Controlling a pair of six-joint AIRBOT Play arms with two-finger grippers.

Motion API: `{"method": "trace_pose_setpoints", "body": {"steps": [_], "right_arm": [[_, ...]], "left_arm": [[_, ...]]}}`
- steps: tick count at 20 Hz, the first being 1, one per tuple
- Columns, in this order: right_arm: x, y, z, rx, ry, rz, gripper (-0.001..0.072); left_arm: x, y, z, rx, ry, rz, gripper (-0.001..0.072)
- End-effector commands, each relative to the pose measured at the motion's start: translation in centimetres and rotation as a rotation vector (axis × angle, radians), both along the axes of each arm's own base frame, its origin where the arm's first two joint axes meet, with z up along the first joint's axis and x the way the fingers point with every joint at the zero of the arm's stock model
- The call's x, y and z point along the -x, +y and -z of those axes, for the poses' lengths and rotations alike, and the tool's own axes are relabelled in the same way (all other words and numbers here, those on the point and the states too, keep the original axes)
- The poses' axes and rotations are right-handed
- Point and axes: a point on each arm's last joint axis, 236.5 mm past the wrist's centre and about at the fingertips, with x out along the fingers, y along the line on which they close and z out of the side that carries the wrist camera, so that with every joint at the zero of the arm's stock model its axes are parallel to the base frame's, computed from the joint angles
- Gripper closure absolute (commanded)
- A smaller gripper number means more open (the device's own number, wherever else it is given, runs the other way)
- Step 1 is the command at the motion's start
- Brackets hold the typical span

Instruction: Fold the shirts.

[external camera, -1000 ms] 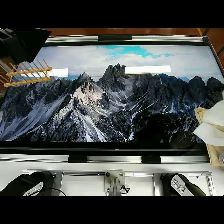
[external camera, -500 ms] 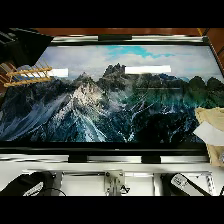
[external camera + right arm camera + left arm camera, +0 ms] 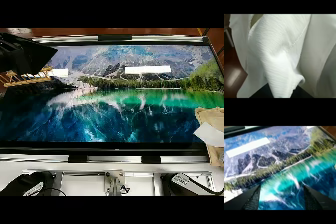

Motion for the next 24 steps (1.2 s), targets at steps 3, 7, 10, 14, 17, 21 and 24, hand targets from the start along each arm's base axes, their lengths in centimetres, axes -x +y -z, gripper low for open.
{"method": "trace_pose_setpoints", "body": {"steps": [3,7,10,14,17,21,24], "right_arm": [[3.8,-2.0,0.5,-0.026,-0.046,0.071,0.064],[5.3,-3.2,1.6,-0.06,-0.071,0.091,0.064],[5.5,-4.0,2.8,-0.096,-0.062,0.09,0.064],[4.8,-4.6,5.9,-0.19,-0.012,0.076,0.0639],[4.7,-4.6,6.4,-0.202,0.017,0.068,0.0455],[3.9,-2.0,6.5,-0.269,-0.032,0.012,0.0139],[4.0,1.5,7.1,-0.357,-0.012,-0.039,0.0141]], "left_arm": [[0.9,-0.3,1.2,-0.008,0.068,0.02,0.0097],[1.2,-0.4,1.6,0.001,0.102,0.02,0.0097],[1.8,-0.4,2.4,-0.009,0.145,0.027,0.0097],[1.9,-0.4,2.6,-0.002,0.167,0.024,0.0097],[1.9,-0.4,2.6,0.002,0.171,0.021,0.0097],[1.8,-0.4,3.0,-0.001,0.178,0.021,0.0097],[1.4,-0.3,4.9,-0.028,0.208,0.015,0.0098]]}}
